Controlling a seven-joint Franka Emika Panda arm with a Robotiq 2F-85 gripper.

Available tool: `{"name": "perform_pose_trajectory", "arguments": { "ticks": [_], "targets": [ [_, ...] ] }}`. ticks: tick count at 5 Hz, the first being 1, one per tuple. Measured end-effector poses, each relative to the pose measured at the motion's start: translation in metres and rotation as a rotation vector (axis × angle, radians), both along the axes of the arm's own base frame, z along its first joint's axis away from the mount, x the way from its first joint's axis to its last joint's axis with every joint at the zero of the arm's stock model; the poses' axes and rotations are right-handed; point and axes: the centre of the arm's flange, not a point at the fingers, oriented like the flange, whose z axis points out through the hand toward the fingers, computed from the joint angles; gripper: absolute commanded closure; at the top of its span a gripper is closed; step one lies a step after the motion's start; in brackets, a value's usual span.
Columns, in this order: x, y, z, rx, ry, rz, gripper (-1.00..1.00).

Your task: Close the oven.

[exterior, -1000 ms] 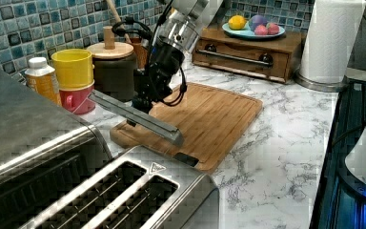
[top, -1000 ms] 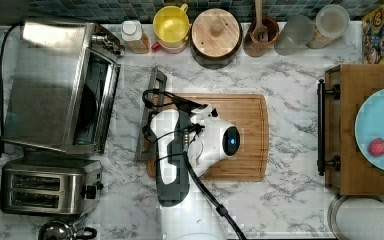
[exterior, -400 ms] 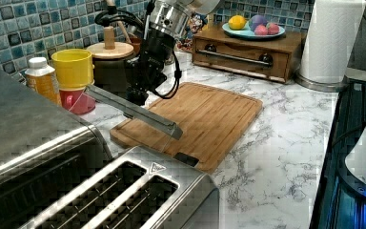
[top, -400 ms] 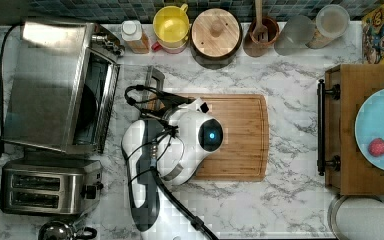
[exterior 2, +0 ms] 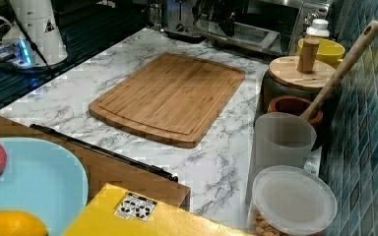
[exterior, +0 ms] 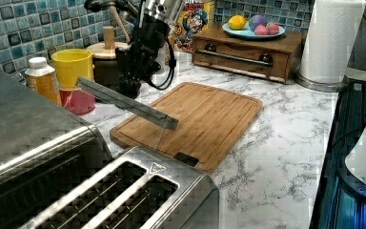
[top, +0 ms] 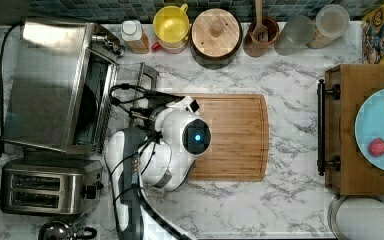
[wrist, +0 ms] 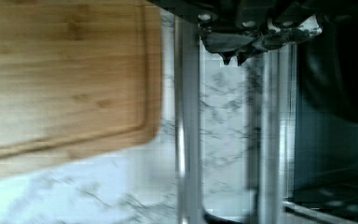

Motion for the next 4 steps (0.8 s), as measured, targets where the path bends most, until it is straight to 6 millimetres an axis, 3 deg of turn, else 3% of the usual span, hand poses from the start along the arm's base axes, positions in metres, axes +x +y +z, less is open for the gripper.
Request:
{"name": "perform_pose_trajectory", "arguments": {
  "ticks": [1,2,4],
  "targets": [
    [0.003,0.023,0.032,-0.111,-0.042,0.098,1.00],
    [0.010,0.054,0.056,-0.224,-0.030,0.064,1.00],
    [0.039,0.110,0.080,-0.340,-0.008,0.163,1.00]
  ]
}}
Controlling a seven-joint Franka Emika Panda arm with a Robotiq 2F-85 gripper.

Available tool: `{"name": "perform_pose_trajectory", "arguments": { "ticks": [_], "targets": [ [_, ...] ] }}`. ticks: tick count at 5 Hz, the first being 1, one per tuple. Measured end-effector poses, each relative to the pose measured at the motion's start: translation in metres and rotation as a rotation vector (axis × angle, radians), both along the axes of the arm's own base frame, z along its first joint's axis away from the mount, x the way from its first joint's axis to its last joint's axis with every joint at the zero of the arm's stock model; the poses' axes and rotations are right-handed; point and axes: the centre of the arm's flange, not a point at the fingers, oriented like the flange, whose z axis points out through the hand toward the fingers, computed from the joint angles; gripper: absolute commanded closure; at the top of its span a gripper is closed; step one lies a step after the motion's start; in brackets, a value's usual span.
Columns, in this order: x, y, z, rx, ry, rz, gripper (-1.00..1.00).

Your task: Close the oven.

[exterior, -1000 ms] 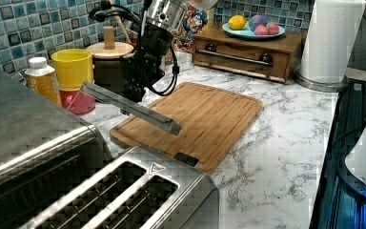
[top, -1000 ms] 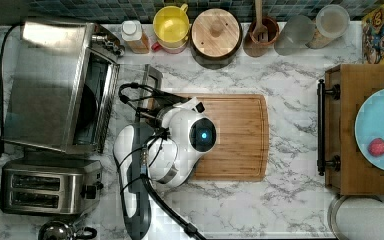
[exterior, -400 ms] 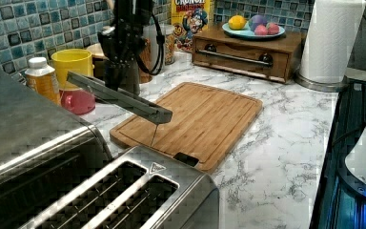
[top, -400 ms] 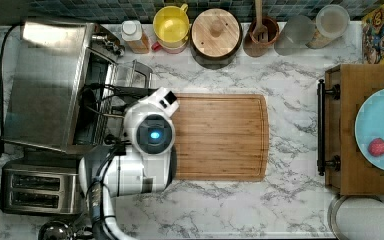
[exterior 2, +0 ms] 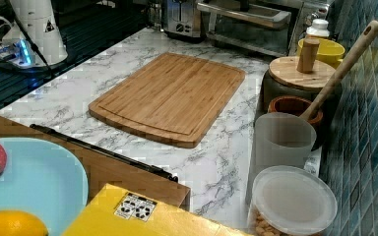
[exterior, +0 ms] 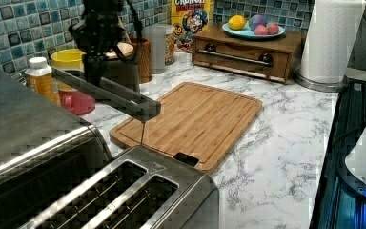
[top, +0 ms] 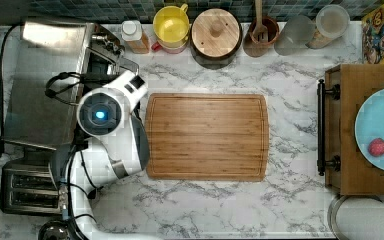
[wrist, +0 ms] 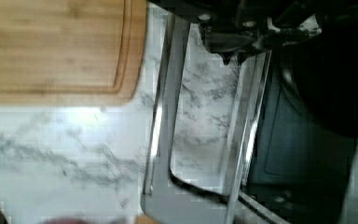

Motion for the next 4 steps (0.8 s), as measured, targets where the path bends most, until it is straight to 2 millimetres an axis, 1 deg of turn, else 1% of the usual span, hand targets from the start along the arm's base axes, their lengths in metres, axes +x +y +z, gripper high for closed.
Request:
{"name": "perform_pose_trajectory", "arguments": {
  "ticks": [1,2,3,4],
  "targets": [
    [0.002,0.028,0.004,0.023,-0.042,-0.014,1.00],
    [-0.007,0.053,0.008,0.044,-0.049,-0.027,1.00],
    [-0.017,0.072,0.010,0.044,-0.029,-0.021,1.00],
    [-0.026,0.083,0.016,0.068,-0.036,-0.033,1.00]
  ]
}}
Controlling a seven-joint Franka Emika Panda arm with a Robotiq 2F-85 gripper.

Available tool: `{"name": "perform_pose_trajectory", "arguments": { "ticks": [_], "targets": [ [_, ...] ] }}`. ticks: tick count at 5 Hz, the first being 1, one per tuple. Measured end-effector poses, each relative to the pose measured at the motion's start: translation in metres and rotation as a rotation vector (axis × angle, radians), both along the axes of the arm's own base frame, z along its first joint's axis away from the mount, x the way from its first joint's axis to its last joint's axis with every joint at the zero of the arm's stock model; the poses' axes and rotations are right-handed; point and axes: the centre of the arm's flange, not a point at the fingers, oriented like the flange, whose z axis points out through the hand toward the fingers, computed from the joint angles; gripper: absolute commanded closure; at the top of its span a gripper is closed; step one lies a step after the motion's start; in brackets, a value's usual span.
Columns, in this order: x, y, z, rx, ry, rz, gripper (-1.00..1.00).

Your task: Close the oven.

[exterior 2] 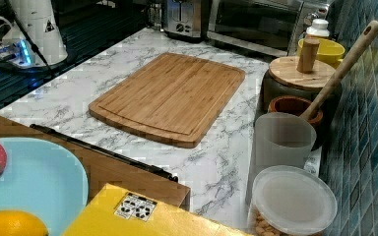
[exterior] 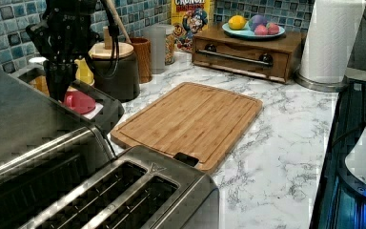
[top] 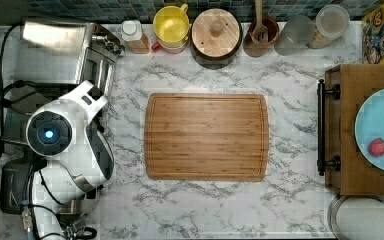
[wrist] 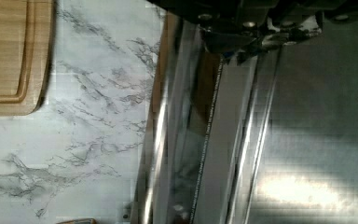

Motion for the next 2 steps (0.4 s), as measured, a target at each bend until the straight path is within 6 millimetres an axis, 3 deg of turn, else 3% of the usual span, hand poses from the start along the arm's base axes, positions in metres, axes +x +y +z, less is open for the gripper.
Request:
{"name": "perform_pose_trajectory", "arguments": {
  "ticks": [1,2],
  "targets": [
    [-0.010,-0.008,0.015,0.054,-0.013,-0.043,1.00],
    [-0.022,-0.025,0.047,0.009,-0.011,-0.057,1.00]
  ]
}}
